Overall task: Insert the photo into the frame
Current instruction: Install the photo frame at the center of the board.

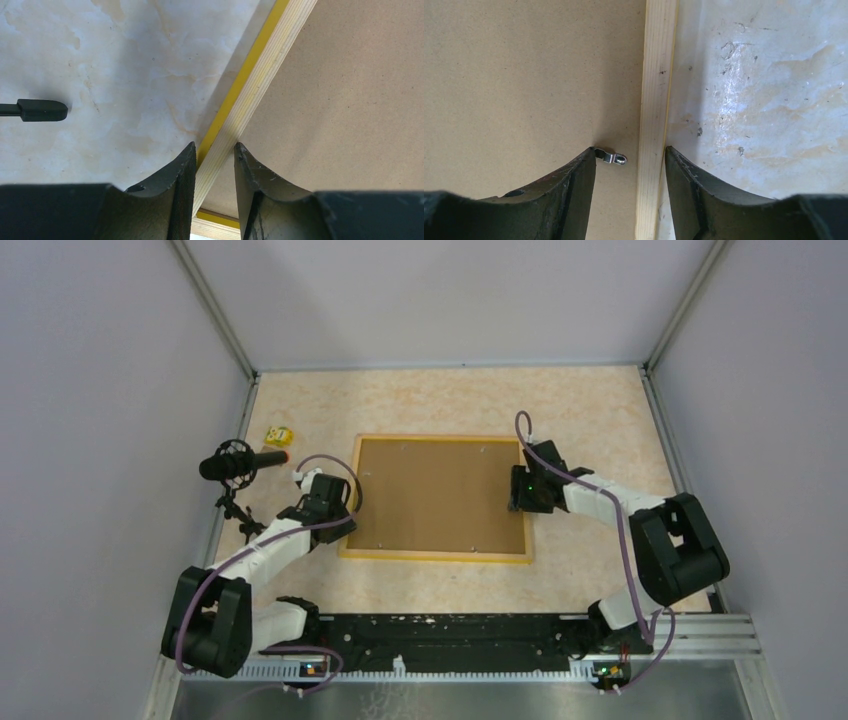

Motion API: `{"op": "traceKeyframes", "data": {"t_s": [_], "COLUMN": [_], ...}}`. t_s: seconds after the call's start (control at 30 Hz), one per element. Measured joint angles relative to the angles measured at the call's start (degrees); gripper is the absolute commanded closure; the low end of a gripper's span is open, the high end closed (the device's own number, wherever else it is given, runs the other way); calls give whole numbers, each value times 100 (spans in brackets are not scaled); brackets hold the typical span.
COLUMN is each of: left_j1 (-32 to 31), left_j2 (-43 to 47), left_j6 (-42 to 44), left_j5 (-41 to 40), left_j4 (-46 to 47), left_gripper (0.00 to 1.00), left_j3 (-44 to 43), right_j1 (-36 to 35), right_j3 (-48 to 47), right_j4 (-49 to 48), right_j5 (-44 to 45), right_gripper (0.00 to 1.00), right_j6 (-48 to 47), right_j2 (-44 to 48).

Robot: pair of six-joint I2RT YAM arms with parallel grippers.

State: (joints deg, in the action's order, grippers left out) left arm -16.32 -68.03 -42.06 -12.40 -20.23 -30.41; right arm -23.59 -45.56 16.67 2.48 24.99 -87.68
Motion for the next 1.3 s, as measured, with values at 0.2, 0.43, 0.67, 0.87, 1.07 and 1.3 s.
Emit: {"op": "traceKeyframes", "data": {"t_s": [0.2,0.43,0.67,0.87,1.07,1.3], "left_j1": [-2,-2,-2,-4,-4,-4], "left_j2": [0,-9,-13,-15,-39,-39], "left_j6": [0,-2,-2,2,2,20], "left_j5": [2,-2,-2,-4,-37,-37], "left_j4": [7,7,7,9,9,11], "left_gripper": [63,63,63,65,66,67], "left_j3": [0,0,-2,-2,-17,-17], "right_j1": [-37,-68,-68,-68,-68,-68], "right_j3": [0,68,179,203,195,195], "right_j4": [2,-15,-96,-197,-378,-391], "right_j5": [72,98,96,111,247,358], "right_gripper": [48,49,49,59,64,69], "right_j6": [-48,-109,-190,-192,-72,170], "right_j2": [7,94,184,164,103,90]}}
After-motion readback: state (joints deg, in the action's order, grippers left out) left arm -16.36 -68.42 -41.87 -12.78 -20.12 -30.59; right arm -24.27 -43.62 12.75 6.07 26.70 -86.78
